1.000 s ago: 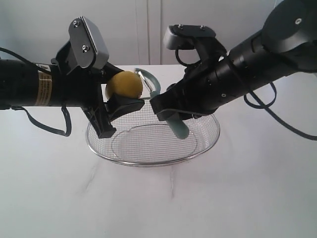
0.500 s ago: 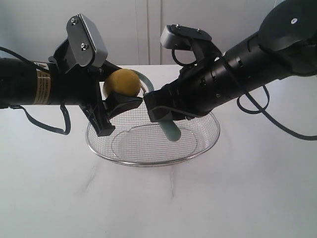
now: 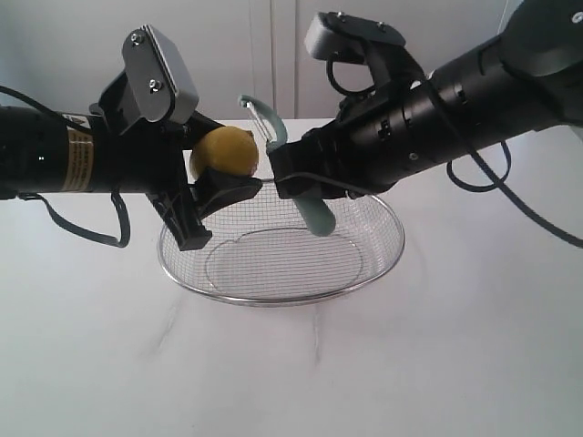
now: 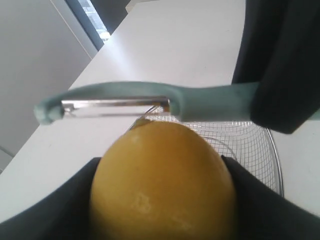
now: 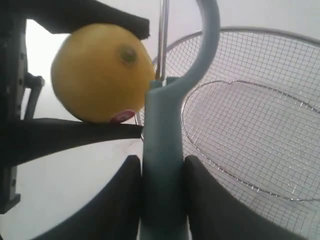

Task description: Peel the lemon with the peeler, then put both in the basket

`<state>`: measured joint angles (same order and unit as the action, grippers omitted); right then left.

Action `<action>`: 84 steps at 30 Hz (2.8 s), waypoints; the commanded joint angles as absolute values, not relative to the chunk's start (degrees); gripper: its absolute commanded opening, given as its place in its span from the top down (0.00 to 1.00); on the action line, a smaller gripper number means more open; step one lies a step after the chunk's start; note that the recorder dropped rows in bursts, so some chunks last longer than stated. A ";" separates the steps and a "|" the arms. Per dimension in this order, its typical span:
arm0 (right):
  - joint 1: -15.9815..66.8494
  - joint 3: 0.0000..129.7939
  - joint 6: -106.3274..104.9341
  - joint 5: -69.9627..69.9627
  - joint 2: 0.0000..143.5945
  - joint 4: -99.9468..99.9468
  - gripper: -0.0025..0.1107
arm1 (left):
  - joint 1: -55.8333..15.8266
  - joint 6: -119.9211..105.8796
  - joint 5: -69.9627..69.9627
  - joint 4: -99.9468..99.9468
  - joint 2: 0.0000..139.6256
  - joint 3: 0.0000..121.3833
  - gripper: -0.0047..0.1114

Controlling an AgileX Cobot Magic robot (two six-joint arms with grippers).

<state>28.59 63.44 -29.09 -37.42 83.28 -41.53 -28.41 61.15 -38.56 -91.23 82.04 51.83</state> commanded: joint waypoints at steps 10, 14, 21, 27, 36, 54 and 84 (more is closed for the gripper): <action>28.48 63.33 -29.74 -34.48 67.70 -41.27 0.98 | -28.67 61.69 -38.95 -91.47 81.26 51.99 0.96; 28.48 63.33 -29.74 -34.23 66.32 -39.84 0.98 | -28.67 61.80 -39.35 -91.47 81.26 51.99 0.96; 28.48 63.22 -29.06 -34.63 68.97 -37.23 0.98 | -28.67 61.94 -39.35 -91.47 81.26 51.99 0.96; 28.48 63.22 -28.04 -35.98 74.58 -37.50 0.98 | -28.67 61.94 -39.35 -91.47 81.26 51.99 0.96; 28.59 63.22 -28.04 -35.90 82.23 -37.48 0.98 | -28.67 61.93 -39.35 -91.36 81.26 51.99 0.96; 28.59 63.22 -30.88 -38.19 87.03 -43.94 0.98 | -28.67 61.93 -39.35 -91.36 81.26 51.99 0.96; 28.46 63.32 -29.28 -33.74 74.72 -40.00 0.98 | -28.67 61.71 -38.74 -91.35 81.26 51.99 0.96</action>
